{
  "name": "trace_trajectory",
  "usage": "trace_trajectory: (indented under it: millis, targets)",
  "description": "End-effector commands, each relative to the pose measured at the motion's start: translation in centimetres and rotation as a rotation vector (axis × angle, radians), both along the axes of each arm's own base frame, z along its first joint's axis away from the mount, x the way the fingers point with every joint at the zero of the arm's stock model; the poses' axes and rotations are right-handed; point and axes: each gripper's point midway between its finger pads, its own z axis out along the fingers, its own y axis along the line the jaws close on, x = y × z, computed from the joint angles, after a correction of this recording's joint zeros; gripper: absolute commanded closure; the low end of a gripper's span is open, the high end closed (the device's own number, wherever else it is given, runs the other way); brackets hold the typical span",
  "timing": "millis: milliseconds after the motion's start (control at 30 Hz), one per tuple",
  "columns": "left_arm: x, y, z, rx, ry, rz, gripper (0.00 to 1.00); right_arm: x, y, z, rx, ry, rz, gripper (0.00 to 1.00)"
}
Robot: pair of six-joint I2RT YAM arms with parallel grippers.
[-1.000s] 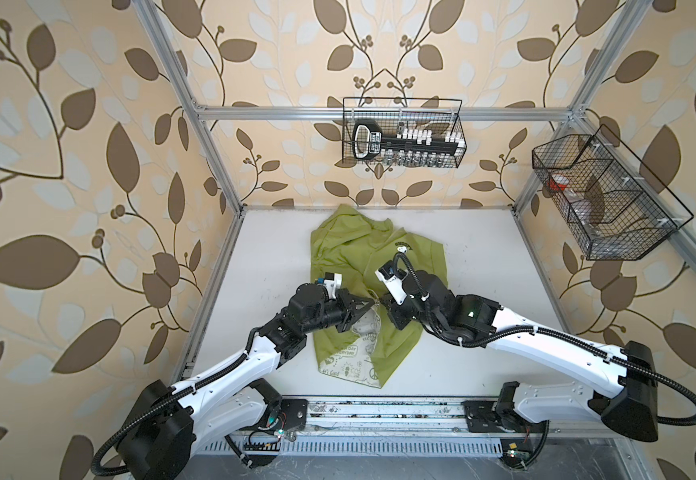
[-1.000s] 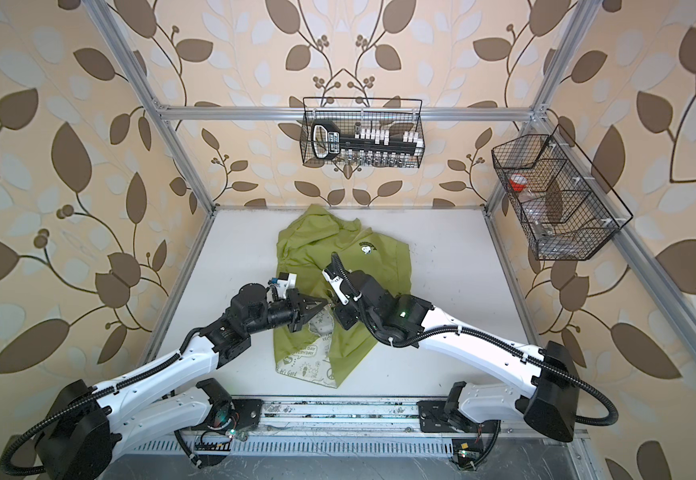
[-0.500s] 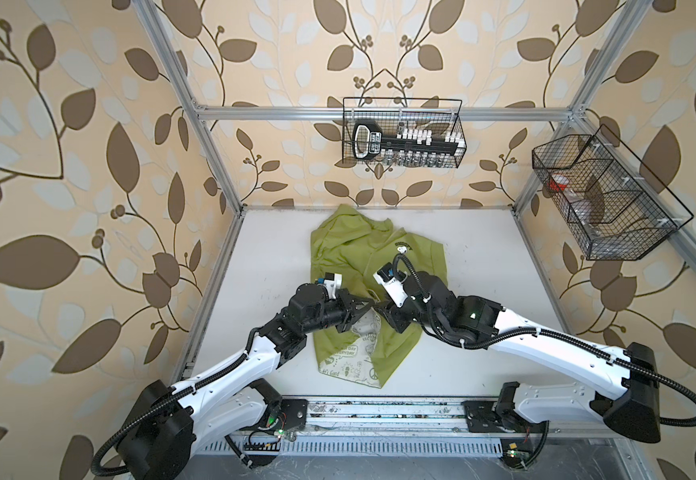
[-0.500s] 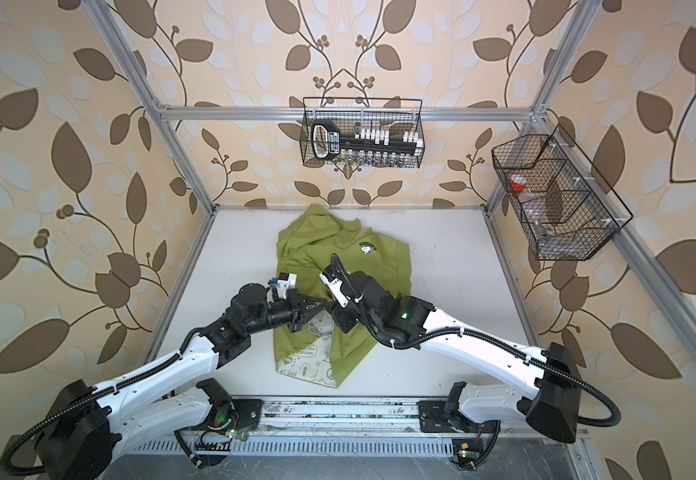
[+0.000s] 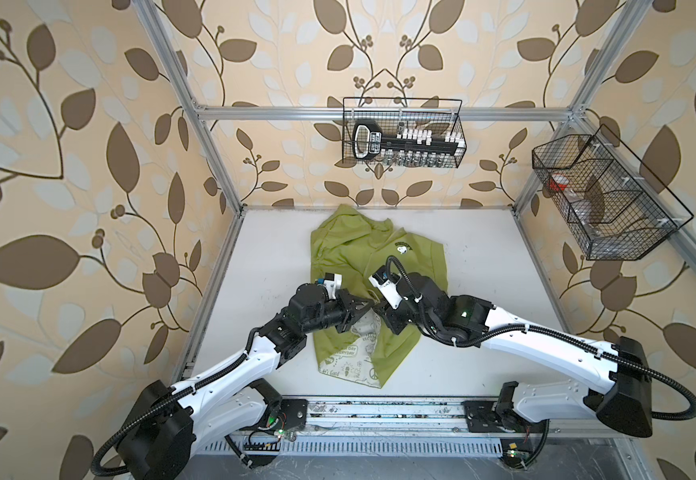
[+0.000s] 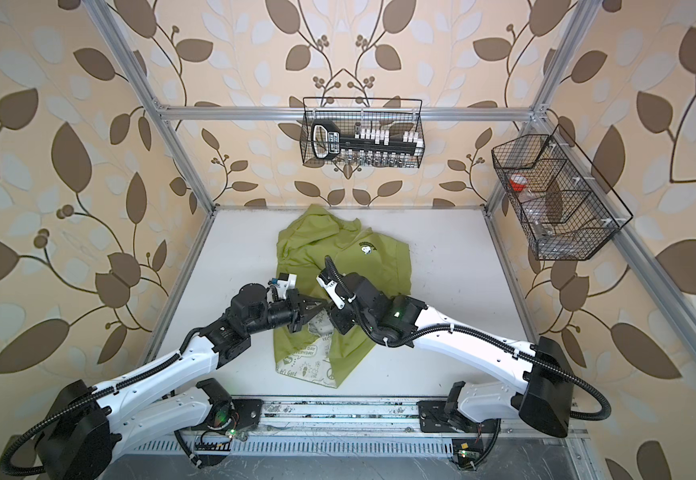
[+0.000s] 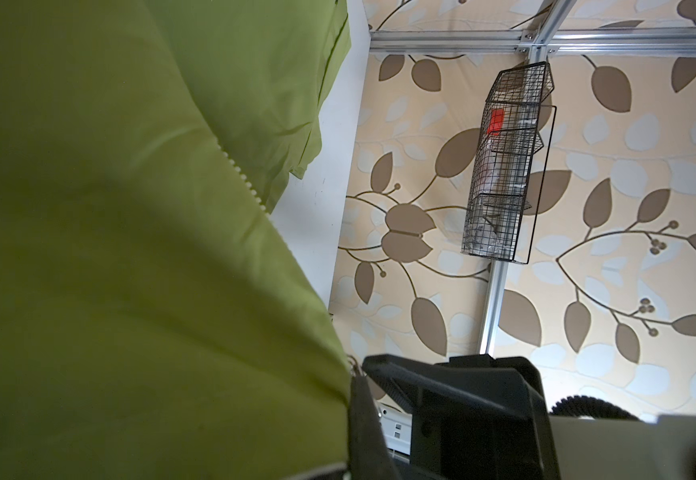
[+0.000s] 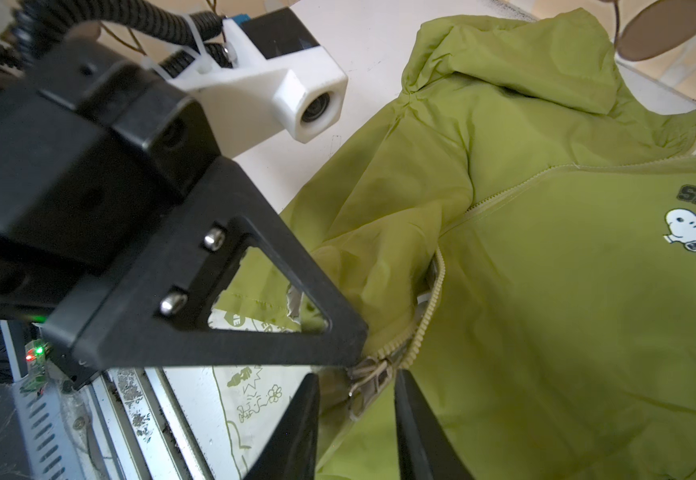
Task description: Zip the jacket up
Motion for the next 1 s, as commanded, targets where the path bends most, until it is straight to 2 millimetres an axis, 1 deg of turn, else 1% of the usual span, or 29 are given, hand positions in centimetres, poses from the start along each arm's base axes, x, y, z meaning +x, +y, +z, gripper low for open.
trace_trajectory:
  millis: [0,267,567,833,967]
  targets:
    - [-0.38,-0.15,1.92,-0.036,-0.065,-0.03,1.0,0.03,0.31,0.1,-0.001,-0.005,0.018,0.72]
    - [-0.45,-0.13,1.95,-0.036,-0.066,-0.031,1.0,0.38,0.21,0.06,0.005,-0.003,0.009,0.78]
    - [-0.49,-0.16,1.96,-0.036,-0.067,-0.035,1.0,0.3,0.47,-0.02,0.011,0.005,0.016,0.86]
    - [-0.57,-0.1,1.99,-0.037,-0.069,-0.035,1.0,0.42,0.49,0.16,0.019,0.004,0.011,0.99]
    - [-0.62,-0.03,2.01,-0.038,-0.069,-0.033,1.0,0.48,0.53,0.28,0.022,0.002,0.008,1.0]
